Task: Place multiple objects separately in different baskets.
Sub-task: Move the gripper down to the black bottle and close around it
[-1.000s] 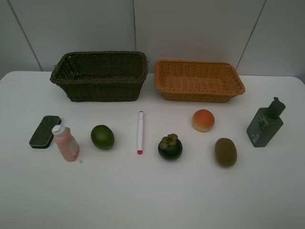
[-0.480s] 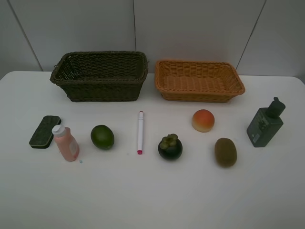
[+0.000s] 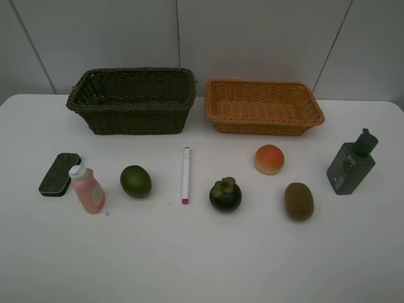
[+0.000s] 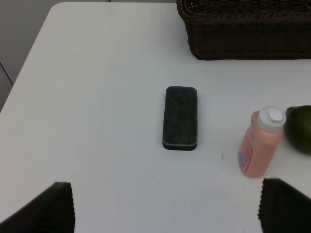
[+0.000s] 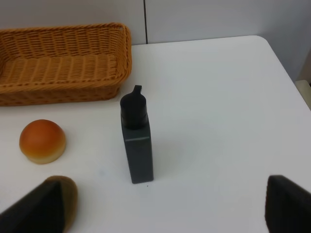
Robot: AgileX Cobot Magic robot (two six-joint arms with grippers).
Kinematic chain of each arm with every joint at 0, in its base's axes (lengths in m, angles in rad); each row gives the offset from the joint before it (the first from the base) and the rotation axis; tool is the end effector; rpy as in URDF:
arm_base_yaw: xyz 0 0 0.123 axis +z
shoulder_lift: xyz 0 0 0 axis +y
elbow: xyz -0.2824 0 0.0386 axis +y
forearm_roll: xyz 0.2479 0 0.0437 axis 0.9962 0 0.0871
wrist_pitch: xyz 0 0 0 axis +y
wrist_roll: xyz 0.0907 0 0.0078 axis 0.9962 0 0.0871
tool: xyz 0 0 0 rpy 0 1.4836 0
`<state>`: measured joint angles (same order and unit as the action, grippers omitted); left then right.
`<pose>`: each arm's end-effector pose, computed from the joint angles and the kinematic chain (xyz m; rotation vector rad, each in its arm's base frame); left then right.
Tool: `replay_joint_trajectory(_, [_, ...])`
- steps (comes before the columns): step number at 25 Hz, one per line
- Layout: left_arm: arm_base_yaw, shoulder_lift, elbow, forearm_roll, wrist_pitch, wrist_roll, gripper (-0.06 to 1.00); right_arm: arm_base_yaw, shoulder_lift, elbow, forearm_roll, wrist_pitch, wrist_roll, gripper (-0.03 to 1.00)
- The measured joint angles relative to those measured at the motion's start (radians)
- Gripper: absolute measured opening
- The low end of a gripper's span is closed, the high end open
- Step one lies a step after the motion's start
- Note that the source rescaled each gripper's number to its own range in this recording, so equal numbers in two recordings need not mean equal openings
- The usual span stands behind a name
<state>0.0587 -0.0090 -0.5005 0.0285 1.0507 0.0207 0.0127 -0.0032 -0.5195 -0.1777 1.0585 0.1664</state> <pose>-0.0060 0.0019 0.2781 -0.0398 2.0251 0.0842 -0.0081 -0.0141 0.2837 0.1645 2.0015 -0.0973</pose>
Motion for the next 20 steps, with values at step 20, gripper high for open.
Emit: replay_joint_trajectory(20, [0.000, 0.000, 0.000, 0.000, 0.000, 0.000, 1.00, 0.000, 0.000, 0.000, 0.000, 0.000, 0.000, 1.00])
